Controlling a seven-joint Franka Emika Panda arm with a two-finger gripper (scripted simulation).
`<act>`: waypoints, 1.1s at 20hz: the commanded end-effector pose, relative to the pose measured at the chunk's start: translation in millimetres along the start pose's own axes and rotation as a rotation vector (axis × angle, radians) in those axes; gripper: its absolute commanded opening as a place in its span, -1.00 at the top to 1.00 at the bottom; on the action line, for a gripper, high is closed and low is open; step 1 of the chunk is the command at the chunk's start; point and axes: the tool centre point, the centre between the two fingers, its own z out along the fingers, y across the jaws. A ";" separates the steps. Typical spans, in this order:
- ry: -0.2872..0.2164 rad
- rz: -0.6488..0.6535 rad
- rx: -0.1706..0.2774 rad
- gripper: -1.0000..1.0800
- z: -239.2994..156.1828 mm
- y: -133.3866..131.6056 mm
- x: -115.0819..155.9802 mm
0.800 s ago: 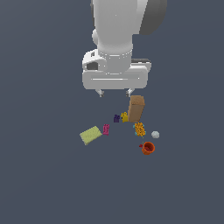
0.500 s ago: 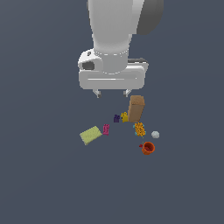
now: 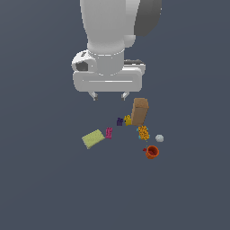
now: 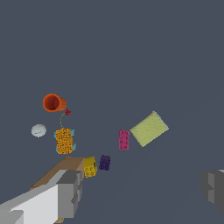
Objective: Pick up a designated object from a clutter of objects.
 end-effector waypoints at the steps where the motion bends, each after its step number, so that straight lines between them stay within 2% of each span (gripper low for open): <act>1: -0.001 0.000 0.000 -0.92 3.5 0.4 0.5; 11: -0.004 0.009 0.000 -0.92 53.6 3.7 3.9; 22: -0.012 0.029 -0.004 -0.92 162.9 11.6 -8.3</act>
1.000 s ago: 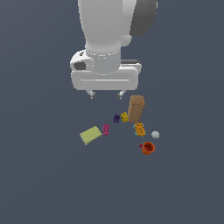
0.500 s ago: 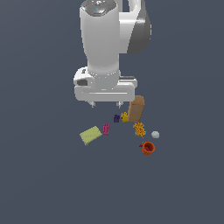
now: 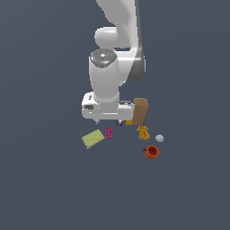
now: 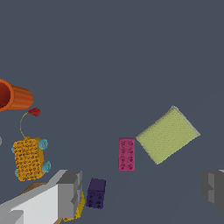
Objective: Pick up a designated object from a clutter of objects.
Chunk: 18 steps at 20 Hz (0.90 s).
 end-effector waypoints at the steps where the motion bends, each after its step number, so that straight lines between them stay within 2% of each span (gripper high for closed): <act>1: -0.002 0.005 -0.001 -0.92 26.6 2.1 -5.8; 9: -0.007 0.017 -0.006 -0.92 88.5 7.3 -26.7; 18: -0.009 0.023 -0.008 -0.92 116.5 9.7 -40.0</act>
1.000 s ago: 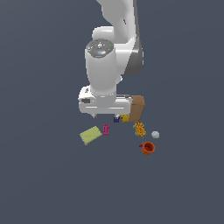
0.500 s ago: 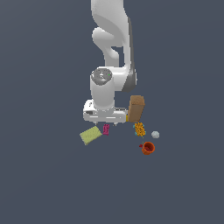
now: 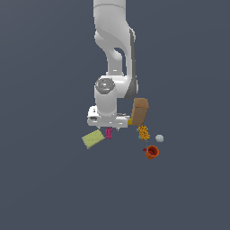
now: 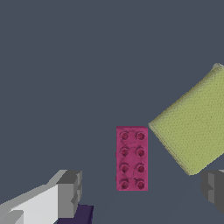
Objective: Pick up a designated object from a clutter of objects.
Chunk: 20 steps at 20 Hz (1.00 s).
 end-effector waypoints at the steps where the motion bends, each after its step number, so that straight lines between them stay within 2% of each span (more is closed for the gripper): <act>1: 0.001 0.001 0.000 -0.92 3.3 0.4 -1.4; 8: 0.000 0.001 0.000 -0.92 9.3 0.3 -1.5; 20: 0.000 0.001 0.000 -0.92 51.8 0.5 -2.3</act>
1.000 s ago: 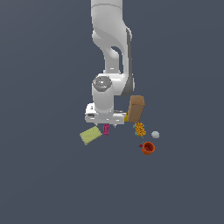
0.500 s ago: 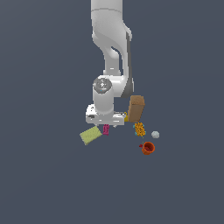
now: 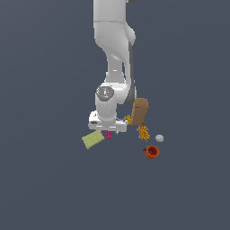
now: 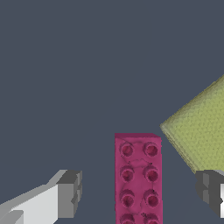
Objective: Pick up a designated object from a clutter of objects.
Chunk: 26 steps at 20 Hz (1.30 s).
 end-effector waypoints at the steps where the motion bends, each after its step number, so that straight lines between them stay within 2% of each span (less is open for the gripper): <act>1: -0.014 -0.008 0.000 -0.92 15.2 -1.9 -3.4; 3: -0.014 -0.008 0.000 -0.92 16.2 -1.9 -3.4; 4: -0.014 -0.008 0.000 1.00 16.2 -1.9 -3.4; 13: -0.014 -0.008 0.000 1.00 16.2 -1.9 -3.4; 14: 0.010 0.011 -0.003 1.00 0.5 7.2 3.2; 16: 0.010 0.011 -0.003 1.00 -0.4 6.6 2.9; 26: 0.008 0.010 -0.003 1.00 -27.8 -12.7 -6.9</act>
